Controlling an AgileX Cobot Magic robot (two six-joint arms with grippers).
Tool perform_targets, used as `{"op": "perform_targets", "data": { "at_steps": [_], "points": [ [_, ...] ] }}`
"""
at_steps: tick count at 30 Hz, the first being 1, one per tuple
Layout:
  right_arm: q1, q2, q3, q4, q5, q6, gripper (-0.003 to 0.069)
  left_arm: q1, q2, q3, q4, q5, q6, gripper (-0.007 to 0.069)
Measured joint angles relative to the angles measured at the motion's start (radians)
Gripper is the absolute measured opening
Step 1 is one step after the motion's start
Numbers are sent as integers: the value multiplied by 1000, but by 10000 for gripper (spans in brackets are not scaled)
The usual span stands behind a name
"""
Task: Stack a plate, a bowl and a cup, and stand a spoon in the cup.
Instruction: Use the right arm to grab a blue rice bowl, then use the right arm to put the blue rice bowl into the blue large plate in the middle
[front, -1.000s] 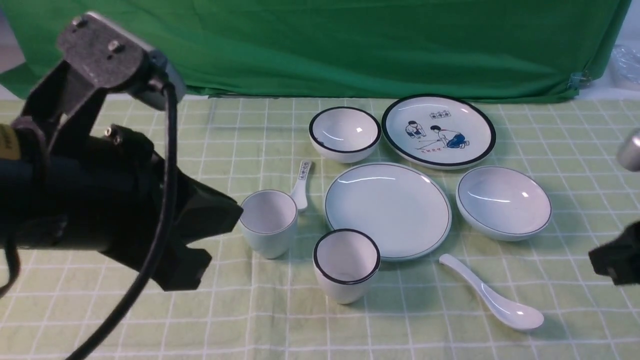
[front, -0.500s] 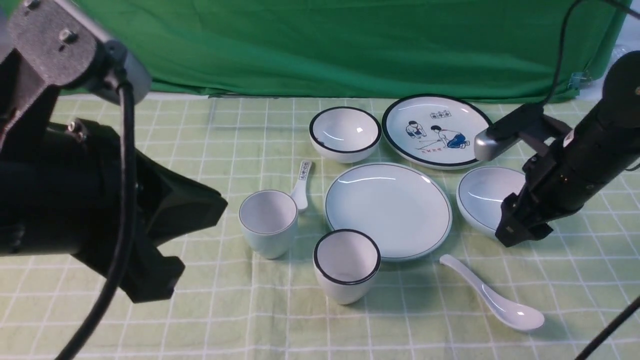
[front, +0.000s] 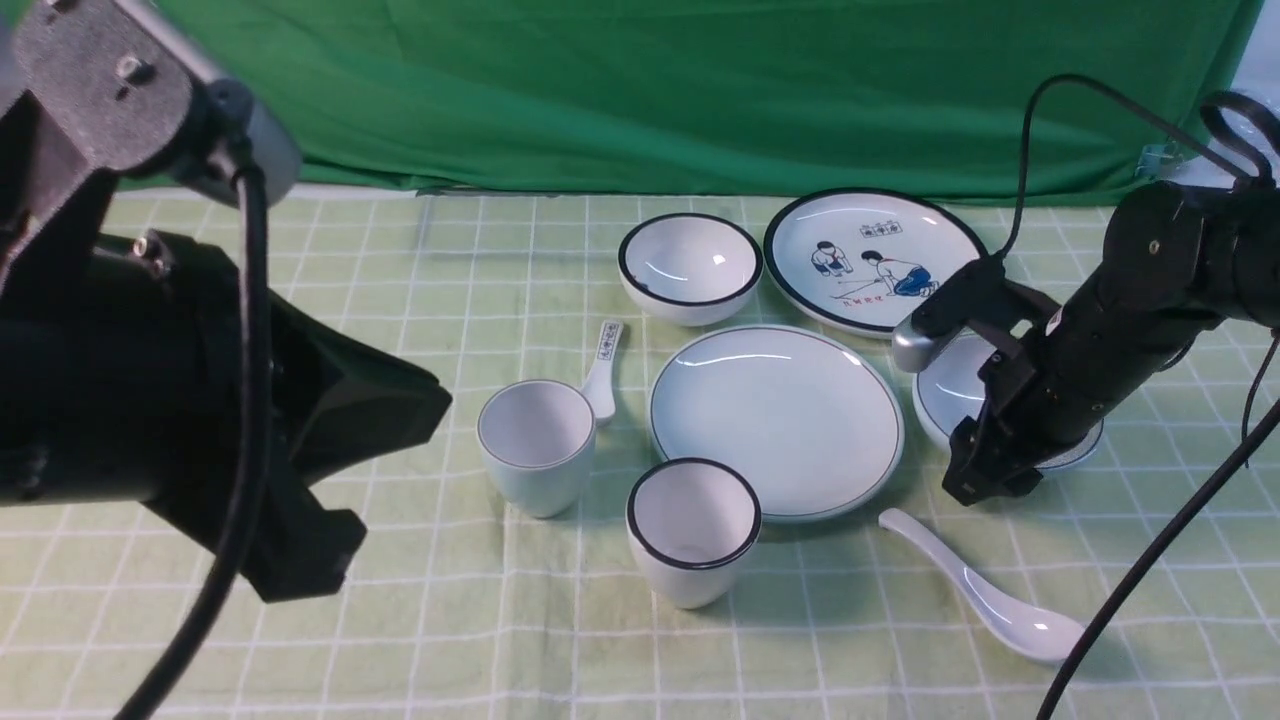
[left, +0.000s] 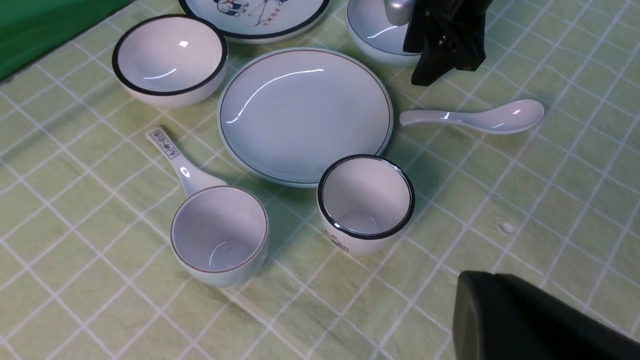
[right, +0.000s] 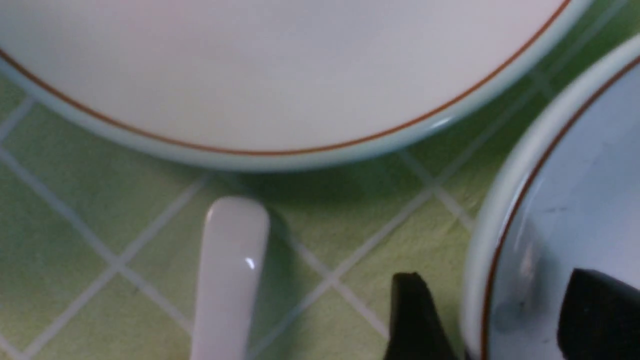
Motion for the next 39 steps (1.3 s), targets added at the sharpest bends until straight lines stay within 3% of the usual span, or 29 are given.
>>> {"op": "perform_targets", "data": {
  "at_steps": [2, 4, 11, 17, 21, 31, 39],
  "points": [
    [0, 0, 0, -5, -8, -2, 363, 0, 0, 0, 0, 0, 0, 2],
    [0, 0, -1, -9, -10, -17, 253, 0, 0, 0, 0, 2, 0, 2],
    [3, -10, -14, -56, -11, -9, 110, 0, 0, 0, 0, 6, 0, 2],
    [25, -80, -26, -88, 48, 144, 78, 0, -4, 0, -5, 12, 0, 2],
    [111, -182, -37, -93, 75, 240, 78, 0, -18, 0, -9, 12, 0, 2],
    [409, -147, -58, -81, 19, 288, 78, 0, -22, 0, -9, 15, 1, 2],
    [421, 10, -144, -107, -5, 294, 78, 0, -22, 0, -10, 19, 2, 2]
  ]
}}
